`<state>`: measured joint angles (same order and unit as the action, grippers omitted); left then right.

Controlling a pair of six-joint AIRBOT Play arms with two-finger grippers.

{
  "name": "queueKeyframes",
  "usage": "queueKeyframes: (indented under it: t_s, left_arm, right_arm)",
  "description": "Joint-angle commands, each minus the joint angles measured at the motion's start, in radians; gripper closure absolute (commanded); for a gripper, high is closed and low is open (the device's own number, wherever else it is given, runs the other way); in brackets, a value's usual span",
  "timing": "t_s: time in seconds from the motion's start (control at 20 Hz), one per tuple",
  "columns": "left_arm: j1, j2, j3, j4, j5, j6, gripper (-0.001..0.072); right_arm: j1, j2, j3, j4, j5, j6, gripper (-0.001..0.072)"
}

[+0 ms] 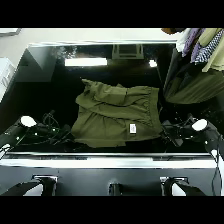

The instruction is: Fold the clothes and pants, and hang the long-sleeved shirts on hangers.

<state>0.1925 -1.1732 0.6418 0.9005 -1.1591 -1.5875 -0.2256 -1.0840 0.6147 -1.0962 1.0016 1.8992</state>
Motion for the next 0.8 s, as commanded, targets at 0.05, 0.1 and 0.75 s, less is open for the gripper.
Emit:
queueKeyframes:
  t_s: [0.05,0.1,0.75]
  left_arm:
    - [0.090,0.049,0.074,0.119,-0.200,0.019,0.0696]
    - [0.109,0.071,0.100,0.174,-0.260,0.016,0.0695]
    - [-0.018,0.146,0.014,0.248,-0.290,-0.052,0.0690]
  right_arm:
    - [-0.001,0.136,0.003,-0.121,0.124,0.083,0.0668]
    - [-0.001,0.175,0.003,-0.139,0.161,0.097,0.0668]
    - [0.000,0.287,-0.098,-0.184,0.245,0.103,0.0599]
